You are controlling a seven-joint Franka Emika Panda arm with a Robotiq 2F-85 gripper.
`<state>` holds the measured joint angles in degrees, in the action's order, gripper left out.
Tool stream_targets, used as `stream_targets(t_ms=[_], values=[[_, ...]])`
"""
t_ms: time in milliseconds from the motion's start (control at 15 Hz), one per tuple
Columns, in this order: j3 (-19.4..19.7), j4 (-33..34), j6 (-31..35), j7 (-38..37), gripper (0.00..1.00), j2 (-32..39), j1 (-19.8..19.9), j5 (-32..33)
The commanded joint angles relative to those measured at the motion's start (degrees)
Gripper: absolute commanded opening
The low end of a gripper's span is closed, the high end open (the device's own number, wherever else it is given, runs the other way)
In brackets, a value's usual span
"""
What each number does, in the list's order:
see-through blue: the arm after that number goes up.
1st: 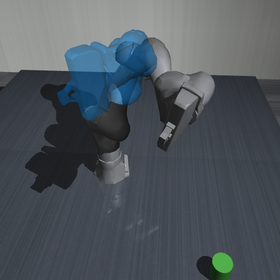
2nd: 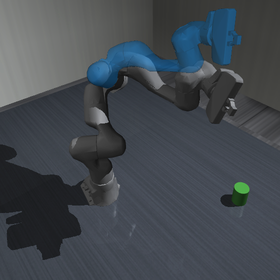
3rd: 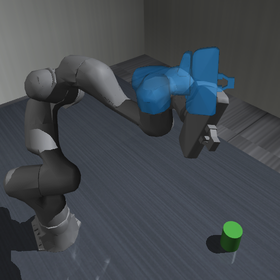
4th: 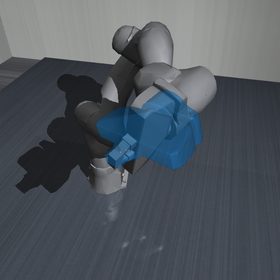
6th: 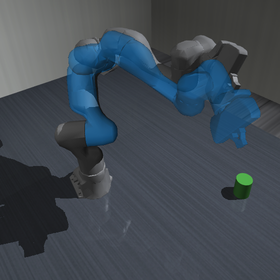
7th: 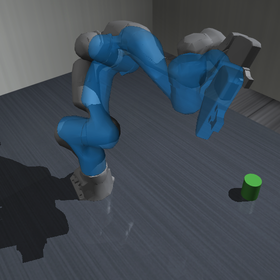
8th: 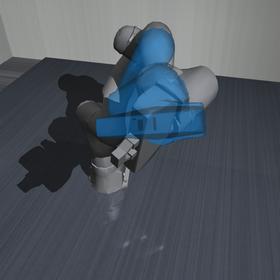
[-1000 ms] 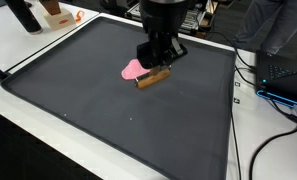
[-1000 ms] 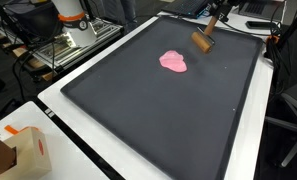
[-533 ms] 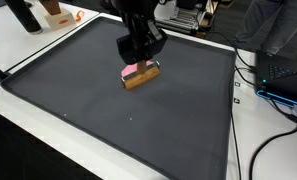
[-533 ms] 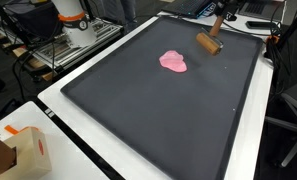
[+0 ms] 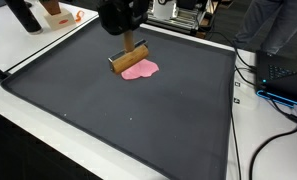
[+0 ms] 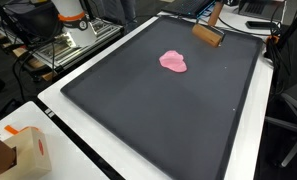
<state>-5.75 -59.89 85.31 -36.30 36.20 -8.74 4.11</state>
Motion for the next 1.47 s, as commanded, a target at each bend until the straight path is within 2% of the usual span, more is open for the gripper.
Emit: stream_targets(t_ms=[0, 333, 400, 533, 600, 867, 1400], values=[[-0.63, -13.55, 3.0, 6.88, 0.23, -10.43, 1.74, 0.36], [-0.42, -25.6, 6.94, 16.72, 0.23, -19.73, 2.86, 0.77], [1.1, -27.84, 7.71, 18.15, 0.23, -21.43, 1.83, 0.19], [1.06, -31.36, 9.51, 20.09, 0.23, -23.76, 1.92, -0.24], [1.39, -23.91, 6.23, 17.91, 0.48, -18.57, 1.26, 0.07], [1.18, -28.49, 7.83, 18.96, 0.48, -21.62, 1.44, 0.15], [1.17, -28.84, 8.02, 19.24, 0.48, -21.73, 1.46, 0.15]])
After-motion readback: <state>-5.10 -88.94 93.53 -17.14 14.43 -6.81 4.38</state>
